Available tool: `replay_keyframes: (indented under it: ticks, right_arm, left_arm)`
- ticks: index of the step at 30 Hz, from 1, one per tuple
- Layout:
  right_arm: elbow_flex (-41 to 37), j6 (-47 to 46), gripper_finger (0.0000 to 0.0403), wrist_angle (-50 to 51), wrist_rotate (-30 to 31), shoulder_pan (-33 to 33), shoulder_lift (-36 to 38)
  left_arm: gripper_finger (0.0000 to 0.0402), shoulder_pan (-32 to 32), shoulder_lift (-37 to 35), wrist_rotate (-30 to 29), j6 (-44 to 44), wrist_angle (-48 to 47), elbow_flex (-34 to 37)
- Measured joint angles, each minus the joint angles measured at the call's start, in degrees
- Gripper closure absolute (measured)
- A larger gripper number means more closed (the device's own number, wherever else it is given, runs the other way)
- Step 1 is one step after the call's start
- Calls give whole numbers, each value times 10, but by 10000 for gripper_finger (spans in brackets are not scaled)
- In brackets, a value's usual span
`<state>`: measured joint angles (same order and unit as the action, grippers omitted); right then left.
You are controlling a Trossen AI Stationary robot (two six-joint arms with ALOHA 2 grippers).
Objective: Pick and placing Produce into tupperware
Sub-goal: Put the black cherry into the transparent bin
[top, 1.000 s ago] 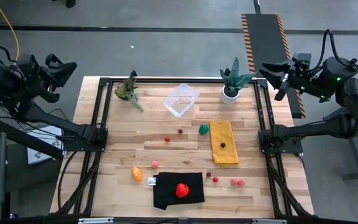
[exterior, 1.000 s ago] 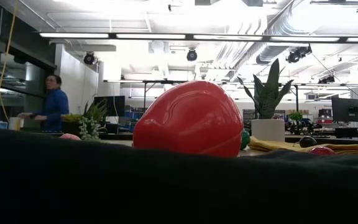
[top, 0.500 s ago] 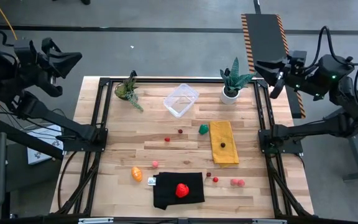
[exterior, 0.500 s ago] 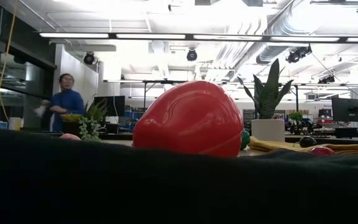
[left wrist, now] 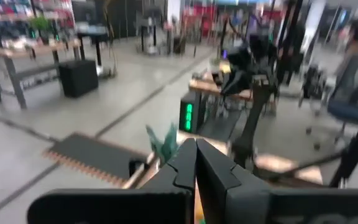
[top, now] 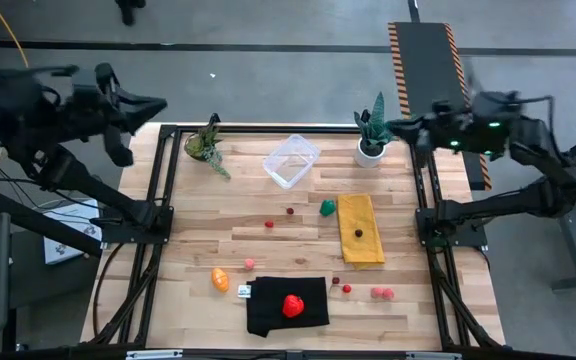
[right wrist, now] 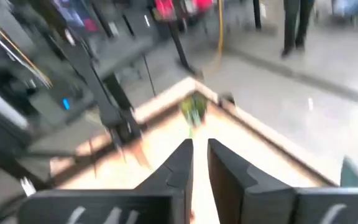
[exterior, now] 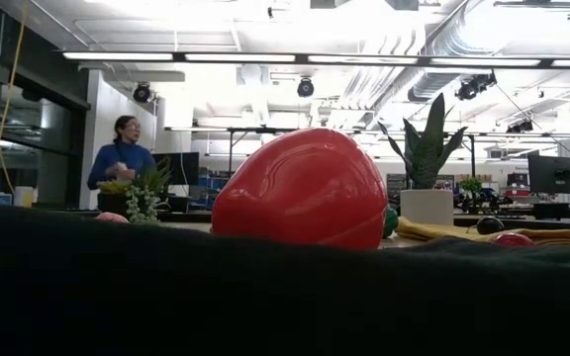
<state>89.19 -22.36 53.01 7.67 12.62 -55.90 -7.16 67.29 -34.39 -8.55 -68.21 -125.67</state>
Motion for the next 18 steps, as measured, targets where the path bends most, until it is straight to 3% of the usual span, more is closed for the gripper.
replay_keyframes:
  ticks: [7,14,18]
  right_arm:
    - [0,-11,322,57,-42,0,-65]
    - [0,-21,320,99,-113,0,-127]
    - [0,-14,320,153,-124,-15,-160]
  left_arm:
    - [401,0,35,29,-67,-117,-22]
    - [401,0,67,57,-135,-216,-21]
    - [401,0,83,79,-140,-216,-17]
